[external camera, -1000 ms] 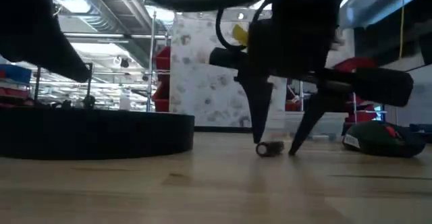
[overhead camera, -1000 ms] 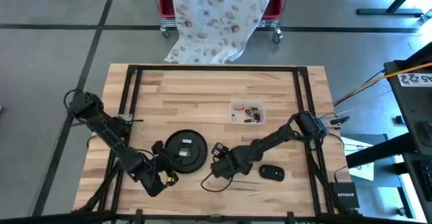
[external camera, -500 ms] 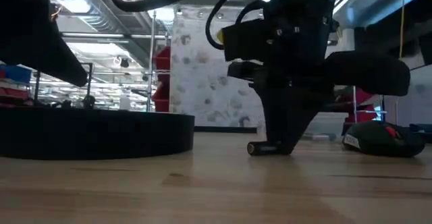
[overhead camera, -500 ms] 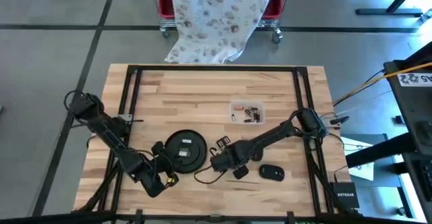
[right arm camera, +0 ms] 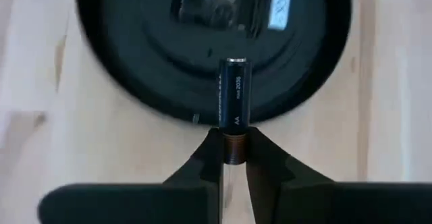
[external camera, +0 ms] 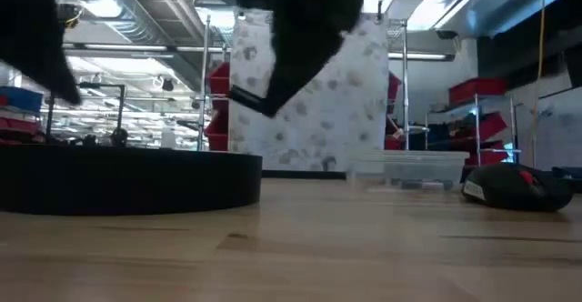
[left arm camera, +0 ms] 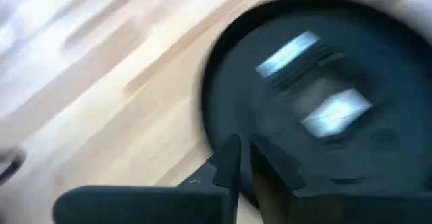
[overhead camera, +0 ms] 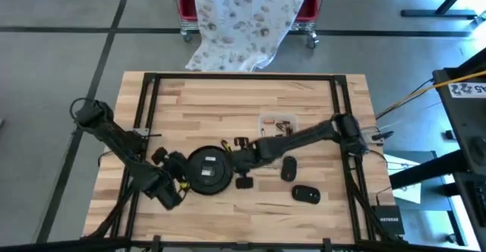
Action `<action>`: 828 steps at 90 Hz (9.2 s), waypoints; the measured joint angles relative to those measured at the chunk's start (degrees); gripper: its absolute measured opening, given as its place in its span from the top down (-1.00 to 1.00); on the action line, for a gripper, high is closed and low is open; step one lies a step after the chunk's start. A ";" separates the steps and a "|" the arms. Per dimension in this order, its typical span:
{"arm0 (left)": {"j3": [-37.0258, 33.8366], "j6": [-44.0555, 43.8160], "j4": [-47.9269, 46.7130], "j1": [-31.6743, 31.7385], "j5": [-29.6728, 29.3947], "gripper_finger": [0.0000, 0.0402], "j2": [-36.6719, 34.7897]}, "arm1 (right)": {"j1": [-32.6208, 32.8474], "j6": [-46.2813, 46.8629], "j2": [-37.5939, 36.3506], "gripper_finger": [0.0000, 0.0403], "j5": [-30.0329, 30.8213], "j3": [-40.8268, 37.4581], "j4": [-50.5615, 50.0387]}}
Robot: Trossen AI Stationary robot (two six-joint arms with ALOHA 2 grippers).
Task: Insert battery
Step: Insert the black battery into the wall clock
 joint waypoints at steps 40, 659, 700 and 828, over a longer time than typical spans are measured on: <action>-12.85 10.86 31.32 1.77 -4.99 0.98 -0.14 | -2.69 1.90 8.24 0.92 -6.45 0.09 19.25; -13.13 11.61 33.87 1.80 -12.48 0.99 0.06 | 2.24 5.22 6.81 1.00 -3.10 0.19 11.18; -13.13 11.61 34.02 1.80 -12.49 0.99 0.06 | 2.24 5.33 6.90 1.00 -3.10 0.19 11.24; -13.13 11.60 34.06 1.81 -12.04 0.99 0.06 | 2.26 6.98 7.28 1.00 -2.92 0.10 9.76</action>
